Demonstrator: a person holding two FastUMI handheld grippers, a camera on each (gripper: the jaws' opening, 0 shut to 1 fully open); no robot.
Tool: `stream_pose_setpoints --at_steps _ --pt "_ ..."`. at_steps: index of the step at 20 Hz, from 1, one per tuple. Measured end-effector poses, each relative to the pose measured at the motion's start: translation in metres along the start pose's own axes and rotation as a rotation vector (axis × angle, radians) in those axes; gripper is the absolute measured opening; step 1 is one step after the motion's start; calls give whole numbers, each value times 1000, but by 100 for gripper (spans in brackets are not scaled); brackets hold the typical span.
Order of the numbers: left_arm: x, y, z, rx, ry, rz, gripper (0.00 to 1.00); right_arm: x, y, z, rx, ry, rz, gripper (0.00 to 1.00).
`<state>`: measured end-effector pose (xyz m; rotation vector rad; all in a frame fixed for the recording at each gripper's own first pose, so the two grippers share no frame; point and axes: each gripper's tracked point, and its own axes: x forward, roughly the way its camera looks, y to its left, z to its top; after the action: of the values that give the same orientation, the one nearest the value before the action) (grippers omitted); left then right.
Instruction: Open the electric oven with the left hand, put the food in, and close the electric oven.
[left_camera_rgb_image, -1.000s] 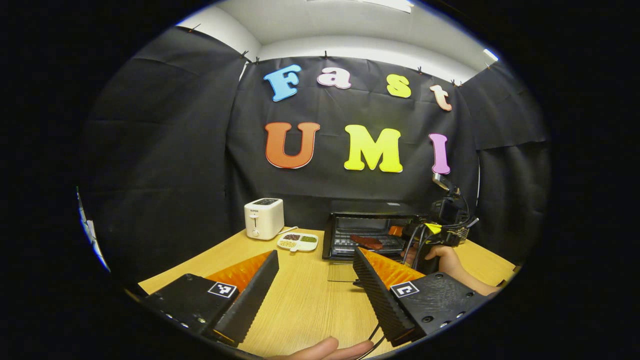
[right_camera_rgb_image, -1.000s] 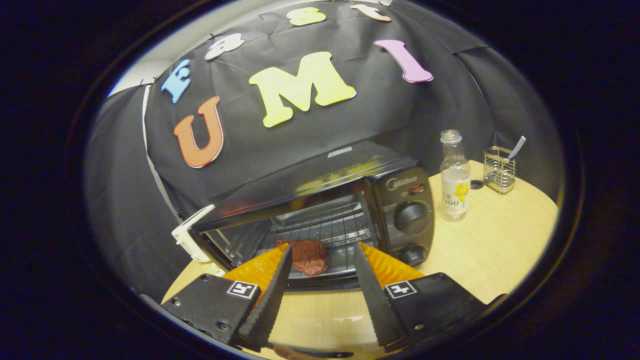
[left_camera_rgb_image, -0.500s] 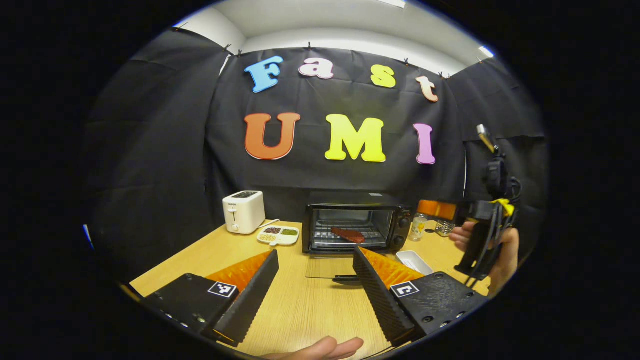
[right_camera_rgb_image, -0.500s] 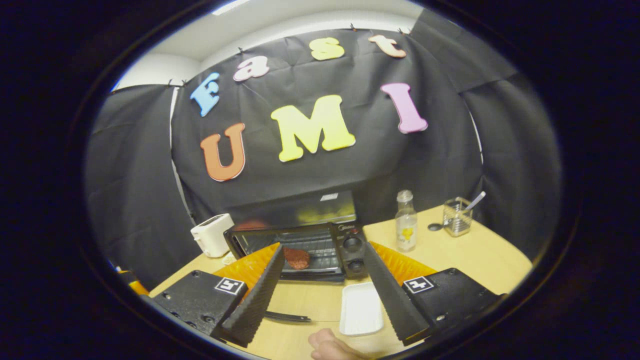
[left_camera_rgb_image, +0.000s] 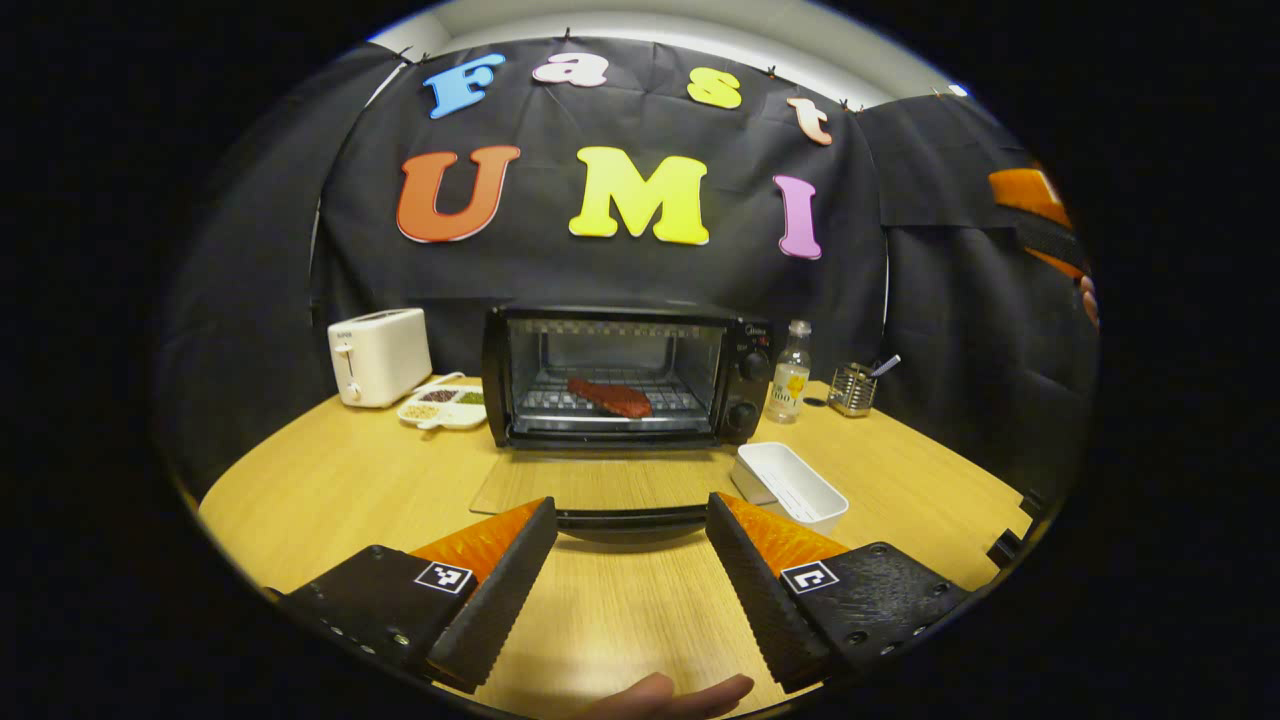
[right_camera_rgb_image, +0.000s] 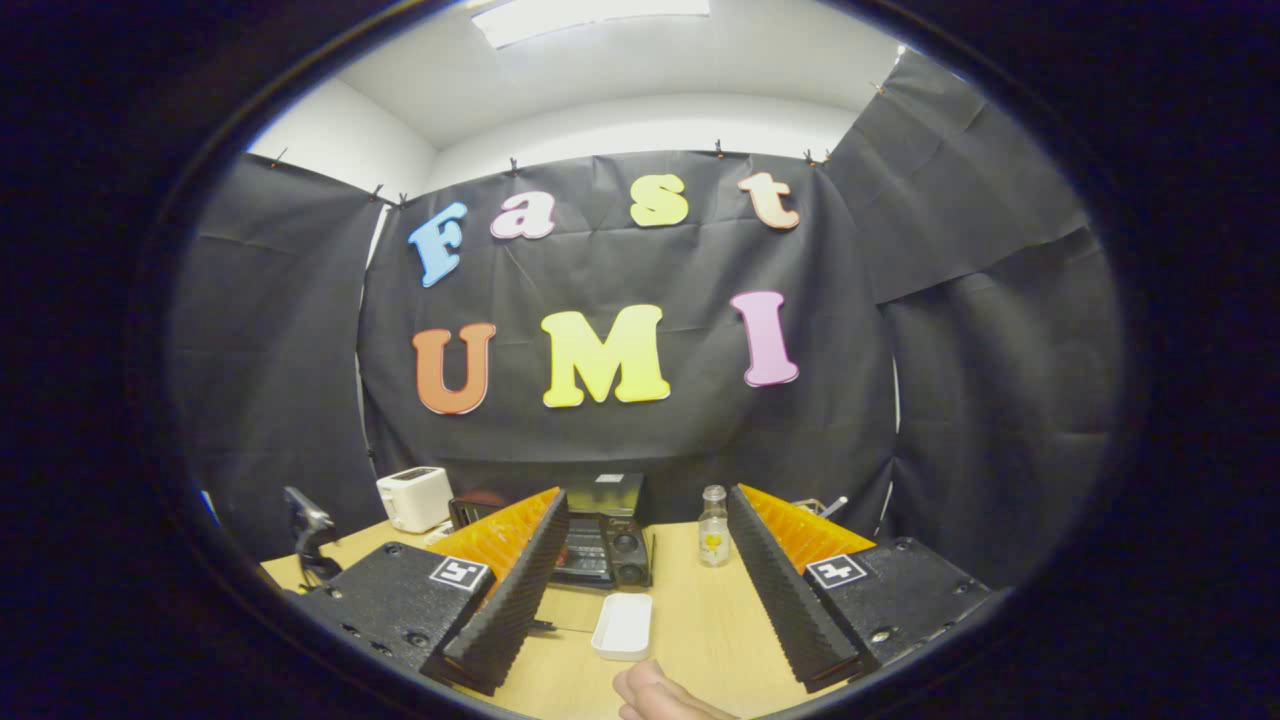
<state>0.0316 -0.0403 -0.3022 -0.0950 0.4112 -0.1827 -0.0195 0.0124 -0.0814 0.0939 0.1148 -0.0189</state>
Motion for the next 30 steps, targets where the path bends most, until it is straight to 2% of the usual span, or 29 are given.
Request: stream_pose_setpoints --at_steps 1,2,3,4,5,10,11,12,13,14,15,22,23,24,30 --pt "8 -5 -7 1 21 -6 96 -9 -5 3 -8 -8 -6 100" --pt "15 -9 -12 6 40 -8 96 -19 -10 8 -8 -21 -14 96" --pt "22 -11 -19 16 65 -7 96 -26 -15 13 -5 -41 -16 96" --pt "28 -12 -25 26 87 -3 96 -33 -19 15 1 -59 -19 100" --pt "33 -12 -30 32 106 5 96 -38 -23 15 5 -68 -21 96" --pt "57 -8 -46 31 156 30 96 -52 -46 16 23 -90 -43 96" --pt "60 -7 -49 37 171 45 85 -54 -48 17 28 -95 -43 96" --pt "60 -8 -50 44 190 47 96 -55 -50 16 30 -99 -40 96" --pt "63 -7 -50 68 190 52 95 -56 -53 16 36 -103 -42 96" --pt "65 -5 -47 90 185 60 84 -57 -57 15 37 -102 -47 96" --pt "65 -4 -50 95 199 71 94 -57 -59 14 36 -101 -52 96" --pt "63 -4 -42 73 224 88 95 -61 -63 11 7 -90 -66 96" --pt "63 -3 -40 74 221 90 95 -62 -64 12 6 -92 -66 100" --pt "61 -3 -36 74 213 95 95 -63 -62 12 6 -90 -62 96" --pt "61 -3 -17 76 206 135 95 -67 -50 9 28 -54 3 96"
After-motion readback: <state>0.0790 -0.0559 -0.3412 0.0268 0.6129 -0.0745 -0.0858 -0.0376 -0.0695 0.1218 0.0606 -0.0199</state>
